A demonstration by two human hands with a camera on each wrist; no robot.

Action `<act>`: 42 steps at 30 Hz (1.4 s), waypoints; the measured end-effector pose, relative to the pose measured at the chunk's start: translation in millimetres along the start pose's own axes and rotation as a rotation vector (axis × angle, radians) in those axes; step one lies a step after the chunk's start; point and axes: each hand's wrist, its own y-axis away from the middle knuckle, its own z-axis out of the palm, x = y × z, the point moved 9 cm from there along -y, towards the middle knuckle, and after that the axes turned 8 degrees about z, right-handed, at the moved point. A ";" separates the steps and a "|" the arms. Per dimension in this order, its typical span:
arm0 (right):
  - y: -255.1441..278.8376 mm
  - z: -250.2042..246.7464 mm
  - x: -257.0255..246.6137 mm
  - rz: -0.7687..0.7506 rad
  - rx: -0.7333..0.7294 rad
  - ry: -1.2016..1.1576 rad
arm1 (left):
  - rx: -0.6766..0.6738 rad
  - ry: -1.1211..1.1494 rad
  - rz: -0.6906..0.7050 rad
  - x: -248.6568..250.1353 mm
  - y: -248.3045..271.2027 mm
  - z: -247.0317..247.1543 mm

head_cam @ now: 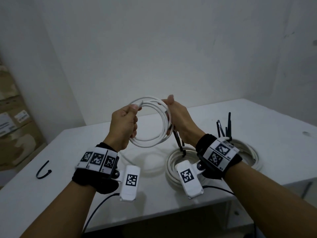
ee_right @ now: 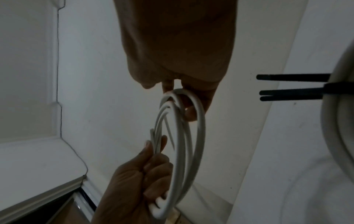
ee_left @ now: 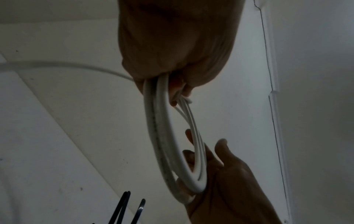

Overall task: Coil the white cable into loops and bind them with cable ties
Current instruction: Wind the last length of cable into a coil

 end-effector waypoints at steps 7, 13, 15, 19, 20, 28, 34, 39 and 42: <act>7.3 1.3 -11.6 -0.177 -0.058 0.291 | -0.131 -0.195 0.173 12.1 8.1 22.4; 9.8 -5.2 -16.7 -0.145 -0.064 0.222 | -0.158 -0.405 0.302 20.9 14.8 31.3; 10.3 -7.8 -15.8 -0.128 -0.040 0.167 | -0.172 -0.516 0.322 22.8 17.4 35.4; 12.4 -12.2 -8.7 -0.079 -0.005 -0.042 | -0.183 -0.815 0.426 30.4 19.7 47.3; 12.6 -12.5 -7.9 -0.078 0.001 -0.077 | -0.168 -0.901 0.447 31.0 19.9 48.4; 9.8 -4.0 -12.8 -0.058 -0.058 0.080 | 0.010 -1.418 0.711 49.2 17.4 47.0; 5.6 -4.4 -25.6 -0.137 -0.042 0.276 | -0.249 -1.401 0.399 38.6 9.3 42.8; 2.9 -1.9 -28.3 -0.171 -0.012 0.272 | -0.355 -0.253 -0.038 21.5 14.4 40.1; 3.6 0.3 -33.0 -0.221 0.021 0.373 | -0.192 -0.184 0.028 27.7 6.4 30.6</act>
